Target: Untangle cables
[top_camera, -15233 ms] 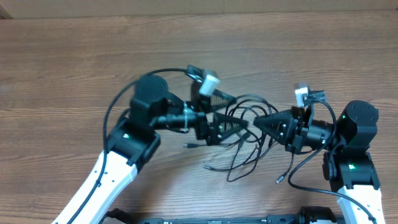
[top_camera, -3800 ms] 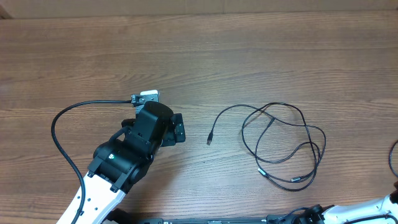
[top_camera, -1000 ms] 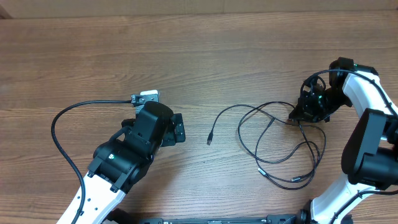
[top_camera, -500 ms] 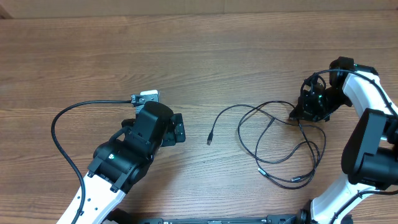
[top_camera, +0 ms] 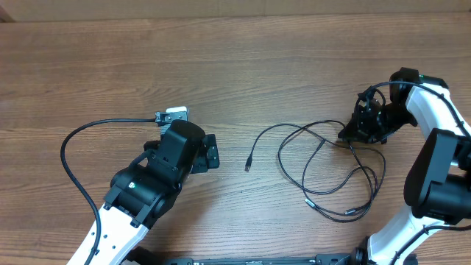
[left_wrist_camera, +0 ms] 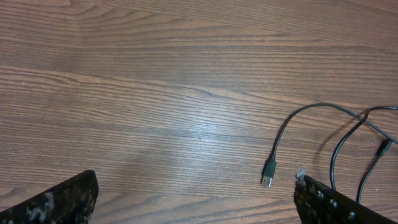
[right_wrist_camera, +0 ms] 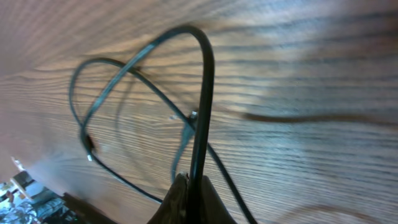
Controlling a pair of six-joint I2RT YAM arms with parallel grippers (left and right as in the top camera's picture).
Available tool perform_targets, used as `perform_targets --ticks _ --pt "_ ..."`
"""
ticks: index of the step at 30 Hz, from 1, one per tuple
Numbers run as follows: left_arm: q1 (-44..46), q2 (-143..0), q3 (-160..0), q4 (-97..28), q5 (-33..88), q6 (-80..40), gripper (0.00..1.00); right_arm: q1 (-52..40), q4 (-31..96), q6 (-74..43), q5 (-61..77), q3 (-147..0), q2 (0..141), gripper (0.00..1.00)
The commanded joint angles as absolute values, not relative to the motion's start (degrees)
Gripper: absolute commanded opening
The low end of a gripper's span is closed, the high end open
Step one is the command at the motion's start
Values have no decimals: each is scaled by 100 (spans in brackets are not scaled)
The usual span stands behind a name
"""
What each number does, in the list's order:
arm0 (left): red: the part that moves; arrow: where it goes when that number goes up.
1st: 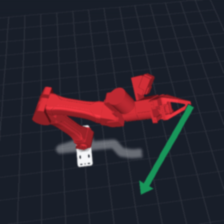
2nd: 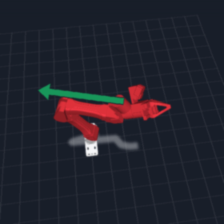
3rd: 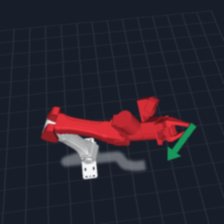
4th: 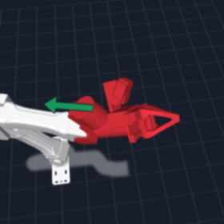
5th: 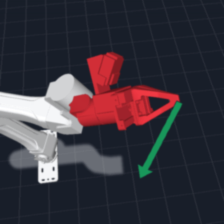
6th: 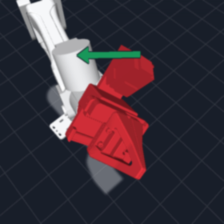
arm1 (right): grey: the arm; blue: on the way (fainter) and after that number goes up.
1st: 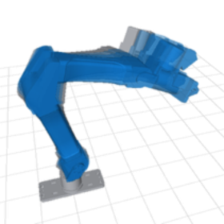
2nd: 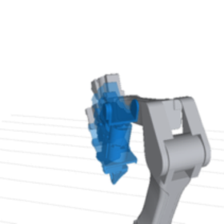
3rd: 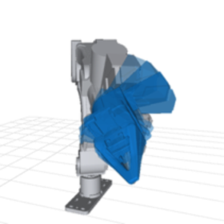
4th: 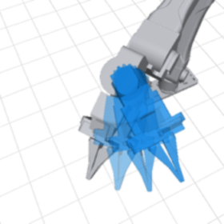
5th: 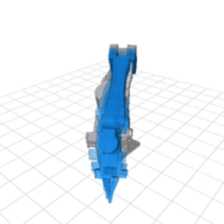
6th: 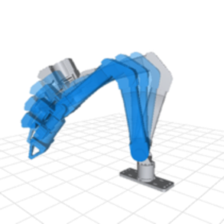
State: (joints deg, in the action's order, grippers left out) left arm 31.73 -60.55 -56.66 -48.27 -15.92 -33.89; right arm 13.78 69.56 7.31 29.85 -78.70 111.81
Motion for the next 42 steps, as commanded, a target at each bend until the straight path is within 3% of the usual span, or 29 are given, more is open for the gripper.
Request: perform_targets --ticks 1,42 --pt "3151 -6075 -5712 -4823 -1691 -3275 100 1350 6991 735 3280 -8197 10890 4" --pt "3151 -6075 -5712 -4823 -1691 -3275 100 1350 8919 443 3905 -12328 10444 4"
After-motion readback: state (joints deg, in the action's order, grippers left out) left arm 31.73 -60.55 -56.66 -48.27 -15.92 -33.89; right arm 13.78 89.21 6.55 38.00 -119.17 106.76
